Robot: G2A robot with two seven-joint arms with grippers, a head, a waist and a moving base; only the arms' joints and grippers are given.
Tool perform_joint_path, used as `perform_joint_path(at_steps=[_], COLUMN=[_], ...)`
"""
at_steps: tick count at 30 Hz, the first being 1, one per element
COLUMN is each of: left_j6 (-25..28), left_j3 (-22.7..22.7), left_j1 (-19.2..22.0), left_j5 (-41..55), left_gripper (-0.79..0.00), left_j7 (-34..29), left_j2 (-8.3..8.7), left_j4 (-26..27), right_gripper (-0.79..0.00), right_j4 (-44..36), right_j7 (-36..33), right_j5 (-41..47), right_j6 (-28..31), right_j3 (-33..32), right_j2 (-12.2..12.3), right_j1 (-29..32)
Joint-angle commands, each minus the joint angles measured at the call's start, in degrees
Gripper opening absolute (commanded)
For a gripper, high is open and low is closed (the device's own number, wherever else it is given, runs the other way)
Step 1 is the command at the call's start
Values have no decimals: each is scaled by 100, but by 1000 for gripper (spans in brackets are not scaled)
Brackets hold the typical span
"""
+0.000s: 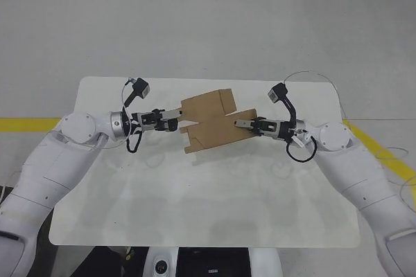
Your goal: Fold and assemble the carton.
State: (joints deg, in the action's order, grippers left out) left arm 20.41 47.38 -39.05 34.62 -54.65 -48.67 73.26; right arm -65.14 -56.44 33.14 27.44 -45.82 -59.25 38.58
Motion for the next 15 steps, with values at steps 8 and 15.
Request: perform_joint_path(at_steps=[8,15], left_j6=[-188,-261], left_j3=[130,338], left_j1=[-77,-159], left_j5=[222,492], left_gripper=[0,0], left_j7=[47,-108], left_j2=[-94,-127], left_j4=[111,141], right_gripper=[-785,-785], right_j4=[-228,-264], right_j7=[122,125], right_j5=[-126,-332], right_j6=[-165,-260], right_j3=[-127,-178], right_j2=[-26,-60], right_j1=[223,278])
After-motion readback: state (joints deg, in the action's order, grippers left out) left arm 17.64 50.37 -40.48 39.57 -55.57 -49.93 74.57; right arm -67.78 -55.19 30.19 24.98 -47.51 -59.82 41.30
